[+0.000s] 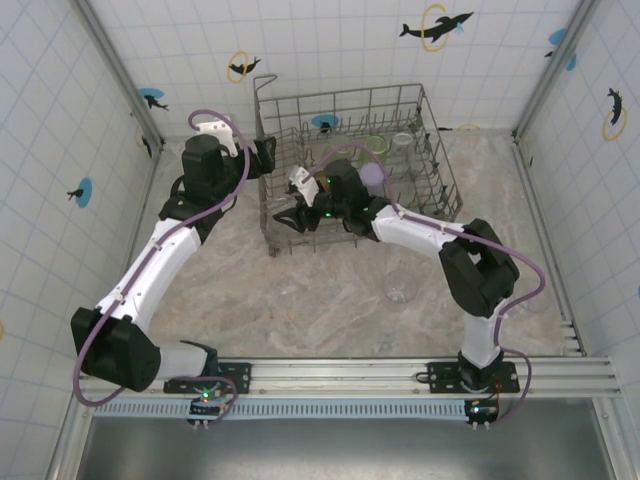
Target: Load the cups into the dish rack
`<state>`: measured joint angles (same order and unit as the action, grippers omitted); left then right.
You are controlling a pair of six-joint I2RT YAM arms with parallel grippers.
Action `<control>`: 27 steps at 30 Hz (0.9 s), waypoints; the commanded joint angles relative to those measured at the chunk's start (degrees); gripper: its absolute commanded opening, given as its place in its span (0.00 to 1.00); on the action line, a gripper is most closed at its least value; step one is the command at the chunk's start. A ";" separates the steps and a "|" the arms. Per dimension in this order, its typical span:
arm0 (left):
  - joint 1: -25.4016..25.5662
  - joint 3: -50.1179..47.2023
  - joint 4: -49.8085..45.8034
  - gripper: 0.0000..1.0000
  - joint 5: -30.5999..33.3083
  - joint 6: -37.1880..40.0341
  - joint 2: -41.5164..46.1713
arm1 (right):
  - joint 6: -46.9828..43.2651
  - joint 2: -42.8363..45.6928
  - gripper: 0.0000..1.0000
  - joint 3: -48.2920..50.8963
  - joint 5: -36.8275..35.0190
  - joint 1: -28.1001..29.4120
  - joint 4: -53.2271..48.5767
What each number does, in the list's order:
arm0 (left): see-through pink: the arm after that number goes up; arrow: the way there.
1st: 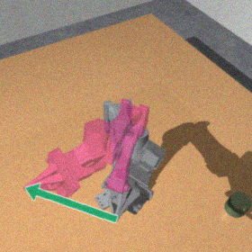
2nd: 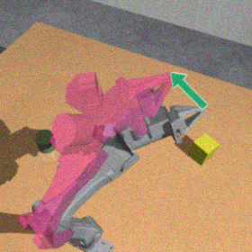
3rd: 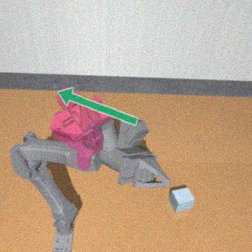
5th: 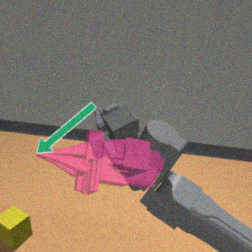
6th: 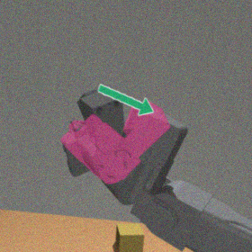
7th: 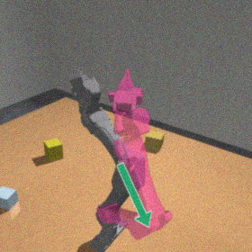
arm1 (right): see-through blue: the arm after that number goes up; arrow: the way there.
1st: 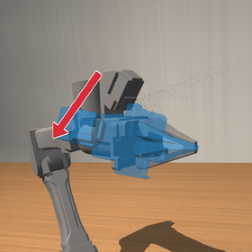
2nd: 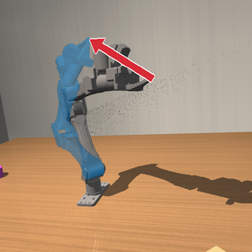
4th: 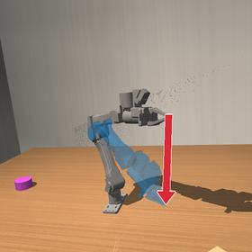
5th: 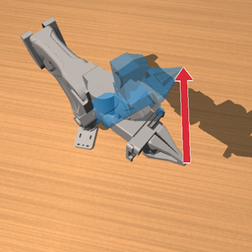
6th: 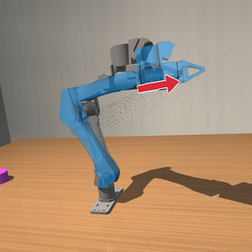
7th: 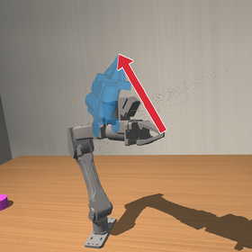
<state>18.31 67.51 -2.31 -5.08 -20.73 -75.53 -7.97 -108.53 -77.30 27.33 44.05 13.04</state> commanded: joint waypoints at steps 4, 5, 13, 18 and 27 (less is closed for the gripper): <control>-0.64 0.25 -0.24 0.97 -0.05 1.86 0.38 | -1.76 -3.06 0.51 -3.54 0.90 0.84 -1.34; -0.64 0.20 -0.24 0.97 -0.03 1.84 0.38 | -1.89 -3.45 0.51 -3.87 0.93 0.81 -1.67; -0.81 -0.09 -0.36 0.97 0.05 2.10 0.24 | -4.75 -6.63 0.50 -6.20 -1.40 0.87 -5.10; -0.90 -0.36 -0.24 0.97 0.01 2.10 0.12 | -6.18 -8.23 0.51 -7.05 -2.38 1.14 -6.28; -0.97 -0.66 0.02 0.98 -0.32 1.88 -0.06 | -8.71 -10.86 0.61 -8.73 -4.83 1.47 -8.28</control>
<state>17.89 67.44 -2.35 -5.10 -19.66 -75.53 -14.41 -115.94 -85.08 23.62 44.95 6.98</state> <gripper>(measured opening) 0.974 0.687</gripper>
